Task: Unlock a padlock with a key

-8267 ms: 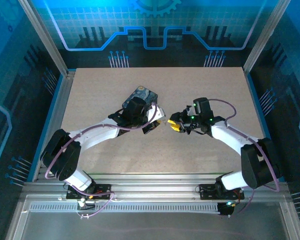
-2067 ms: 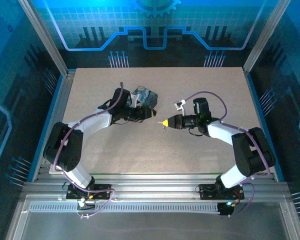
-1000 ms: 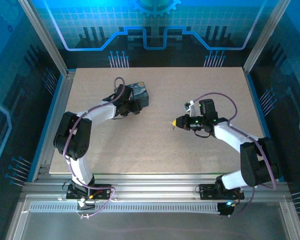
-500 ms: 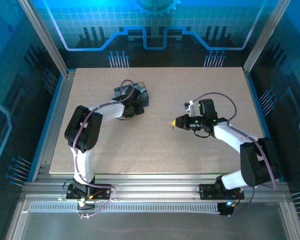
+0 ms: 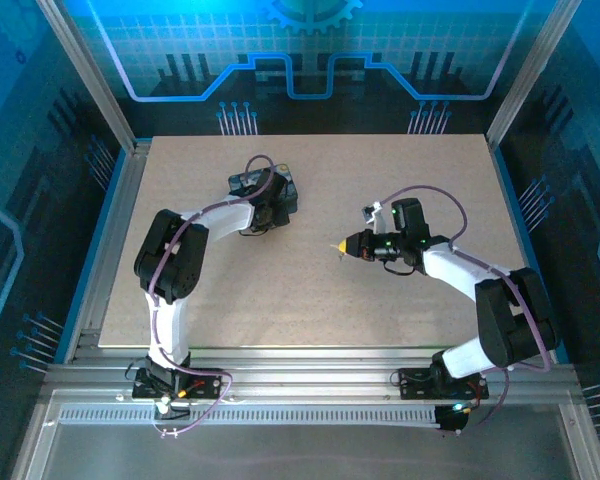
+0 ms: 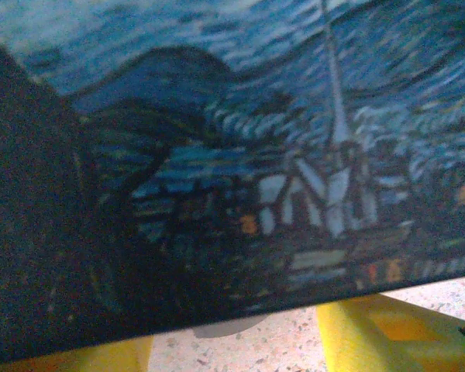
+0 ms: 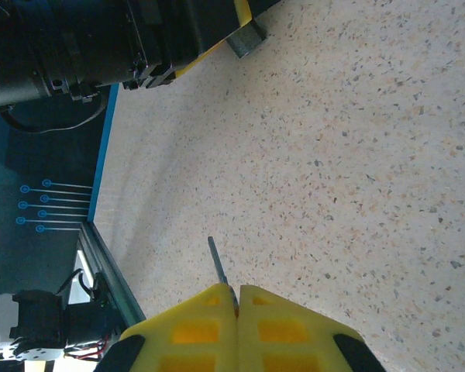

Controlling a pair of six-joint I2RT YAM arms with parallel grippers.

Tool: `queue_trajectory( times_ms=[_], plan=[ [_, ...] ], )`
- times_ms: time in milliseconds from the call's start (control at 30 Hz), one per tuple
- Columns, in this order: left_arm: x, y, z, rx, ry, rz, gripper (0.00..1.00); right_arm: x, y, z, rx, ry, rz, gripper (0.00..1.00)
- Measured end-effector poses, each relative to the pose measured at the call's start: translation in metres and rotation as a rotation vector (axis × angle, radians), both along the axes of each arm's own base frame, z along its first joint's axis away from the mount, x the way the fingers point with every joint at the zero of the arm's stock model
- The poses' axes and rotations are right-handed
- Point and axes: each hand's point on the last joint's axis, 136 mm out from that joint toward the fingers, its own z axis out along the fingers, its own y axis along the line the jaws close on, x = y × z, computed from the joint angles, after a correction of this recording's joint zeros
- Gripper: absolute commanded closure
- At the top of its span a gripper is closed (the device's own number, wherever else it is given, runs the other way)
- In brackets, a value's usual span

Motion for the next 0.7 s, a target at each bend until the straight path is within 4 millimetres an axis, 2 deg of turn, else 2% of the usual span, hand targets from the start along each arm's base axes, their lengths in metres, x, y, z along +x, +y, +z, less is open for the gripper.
queue_trajectory(
  times_ms=[133, 367, 500, 700],
  plan=[
    [-0.006, 0.005, 0.002, 0.036, 0.035, -0.014, 0.41, -0.002, -0.001, 0.004, -0.002, -0.011, 0.005, 1.0],
    [0.009, 0.005, 0.041, 0.098, 0.011, -0.082, 0.38, 0.004, 0.001, 0.024, 0.003, -0.067, 0.015, 1.0],
    [0.004, 0.015, 0.037, 0.112, 0.051, -0.109, 0.38, 0.005, 0.001, 0.028, 0.0, -0.082, 0.022, 1.0],
    [0.008, 0.04, 0.035, 0.098, 0.076, -0.093, 0.37, 0.007, 0.002, 0.032, 0.0, -0.088, 0.025, 1.0]
  ],
)
